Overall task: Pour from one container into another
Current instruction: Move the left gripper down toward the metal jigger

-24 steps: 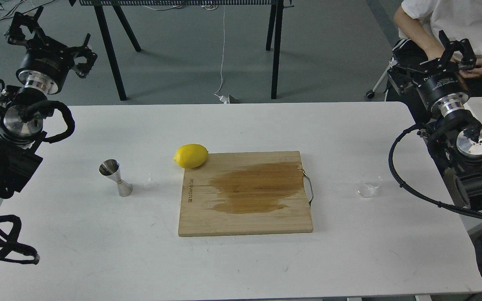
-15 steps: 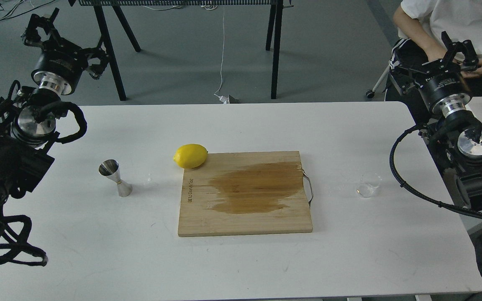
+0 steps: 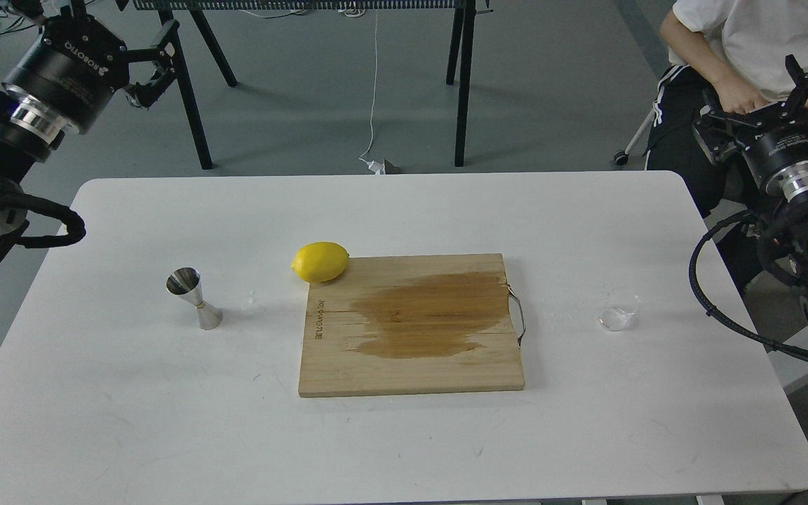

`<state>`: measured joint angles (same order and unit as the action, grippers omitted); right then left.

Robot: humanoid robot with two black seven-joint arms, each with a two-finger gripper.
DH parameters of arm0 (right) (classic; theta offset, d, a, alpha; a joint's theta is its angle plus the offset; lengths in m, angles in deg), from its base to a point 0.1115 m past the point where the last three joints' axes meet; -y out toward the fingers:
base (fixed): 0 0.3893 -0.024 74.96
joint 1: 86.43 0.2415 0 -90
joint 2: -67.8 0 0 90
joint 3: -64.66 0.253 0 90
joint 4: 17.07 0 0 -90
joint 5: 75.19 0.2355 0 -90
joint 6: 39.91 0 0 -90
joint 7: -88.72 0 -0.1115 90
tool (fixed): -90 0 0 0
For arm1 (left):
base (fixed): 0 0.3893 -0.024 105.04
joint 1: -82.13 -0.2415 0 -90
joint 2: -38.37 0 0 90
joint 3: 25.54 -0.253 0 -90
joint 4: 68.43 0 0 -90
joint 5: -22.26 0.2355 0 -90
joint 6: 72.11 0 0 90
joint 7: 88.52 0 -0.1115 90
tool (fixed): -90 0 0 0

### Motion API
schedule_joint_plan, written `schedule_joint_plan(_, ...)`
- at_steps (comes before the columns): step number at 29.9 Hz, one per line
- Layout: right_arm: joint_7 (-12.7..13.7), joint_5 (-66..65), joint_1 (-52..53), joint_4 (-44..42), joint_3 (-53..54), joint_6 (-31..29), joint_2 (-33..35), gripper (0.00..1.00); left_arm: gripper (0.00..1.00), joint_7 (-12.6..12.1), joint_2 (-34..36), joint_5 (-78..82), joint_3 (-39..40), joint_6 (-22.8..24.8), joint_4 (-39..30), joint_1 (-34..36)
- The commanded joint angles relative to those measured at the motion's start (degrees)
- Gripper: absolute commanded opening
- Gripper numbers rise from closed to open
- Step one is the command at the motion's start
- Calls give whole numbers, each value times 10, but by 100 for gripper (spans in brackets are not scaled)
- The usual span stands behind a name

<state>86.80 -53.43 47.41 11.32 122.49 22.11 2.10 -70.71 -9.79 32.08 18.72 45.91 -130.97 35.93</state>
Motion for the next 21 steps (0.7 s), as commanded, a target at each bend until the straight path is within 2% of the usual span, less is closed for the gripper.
schedule_joint_plan(1, 1, 0, -7, 1, -1, 0, 2, 100, 100, 6, 62, 128, 0, -12, -121, -43)
schedule_joint_plan(7, 2, -1, -16, -1, -2, 0, -4, 100, 100, 6, 87, 375, 0, -91, -215, -114)
schedule_joint_plan(13, 0, -1, -19, -1, -7, 0, -7, 100, 100, 7, 133, 594, -8, -131, -288, -193)
schedule_joint_plan(15, -4, -1, -20, -1, -3, 0, -7, 100, 100, 10, 146, 663, -9, -166, -296, -229)
schedule_joint_plan(18, -17, -1, -22, -1, 1, 0, -7, 100, 99, 28, 154, 754, -18, -219, -296, -280)
schedule_joint_plan(21, -20, -1, -20, -1, 1, 0, -7, 100, 100, 26, 153, 843, -27, -277, -286, -317)
